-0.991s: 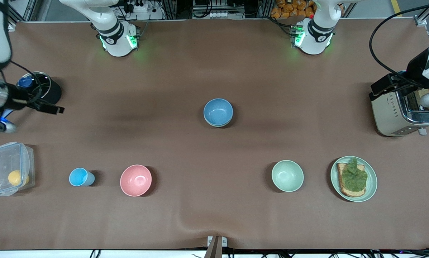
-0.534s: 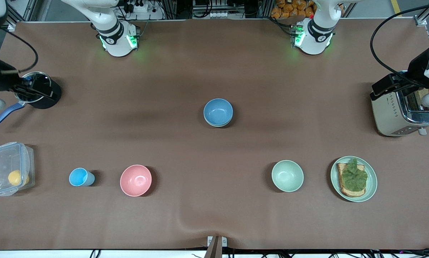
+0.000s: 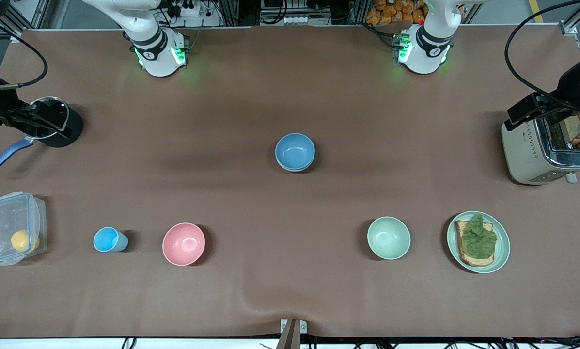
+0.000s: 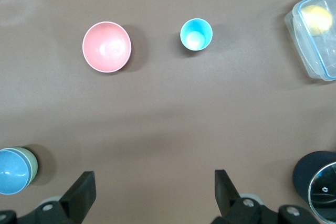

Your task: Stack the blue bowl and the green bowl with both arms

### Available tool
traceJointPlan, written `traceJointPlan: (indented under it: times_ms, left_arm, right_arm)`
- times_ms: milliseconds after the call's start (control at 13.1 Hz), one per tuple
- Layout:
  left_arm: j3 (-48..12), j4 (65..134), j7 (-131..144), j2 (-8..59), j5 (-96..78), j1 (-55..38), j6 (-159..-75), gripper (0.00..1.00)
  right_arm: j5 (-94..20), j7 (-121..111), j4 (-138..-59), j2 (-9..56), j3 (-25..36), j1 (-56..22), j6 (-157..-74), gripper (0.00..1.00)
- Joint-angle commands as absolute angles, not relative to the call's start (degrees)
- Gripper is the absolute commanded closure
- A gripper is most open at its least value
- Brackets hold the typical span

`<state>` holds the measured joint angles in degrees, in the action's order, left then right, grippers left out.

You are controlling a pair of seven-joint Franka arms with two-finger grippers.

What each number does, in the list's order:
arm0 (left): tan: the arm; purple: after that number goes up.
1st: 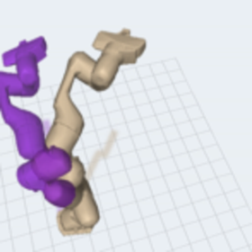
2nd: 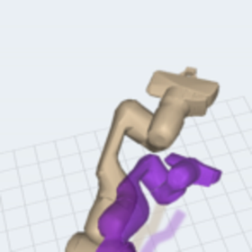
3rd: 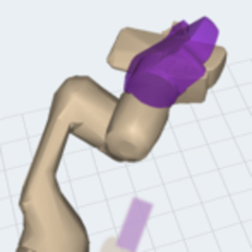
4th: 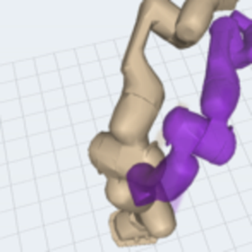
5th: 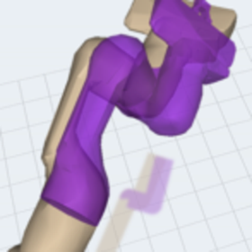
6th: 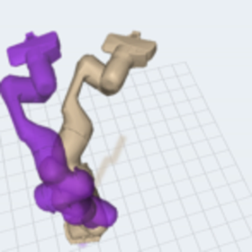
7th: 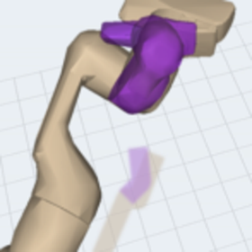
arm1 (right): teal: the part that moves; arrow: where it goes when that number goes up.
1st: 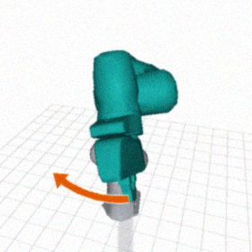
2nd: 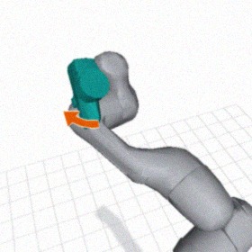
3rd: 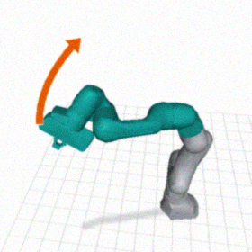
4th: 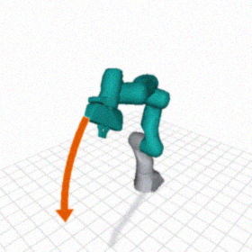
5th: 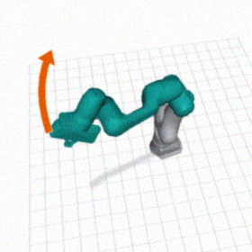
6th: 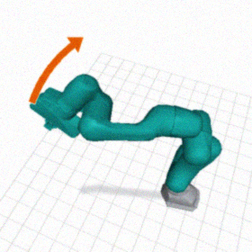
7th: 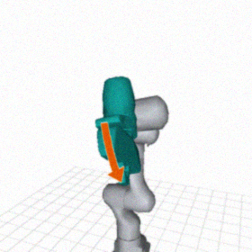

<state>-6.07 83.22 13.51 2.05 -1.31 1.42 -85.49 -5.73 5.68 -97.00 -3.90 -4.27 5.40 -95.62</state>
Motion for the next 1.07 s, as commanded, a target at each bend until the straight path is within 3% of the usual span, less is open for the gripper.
traceJointPlan:
  times_ms: [0,991]
  left_arm:
    - [-5.7,82.8,12.6,1.7,-0.4,1.1,-84.4,0.0]
    - [-5.7,82.7,12.6,1.6,0.4,1.0,-83.8,0.0]
  right_arm:
    - [-4.6,5.4,-95.5,-2.6,-4.4,4.6,-95.3,0.0]
    - [-4.4,5.4,-94.7,-1.8,-4.3,4.6,-95.5,0.0]
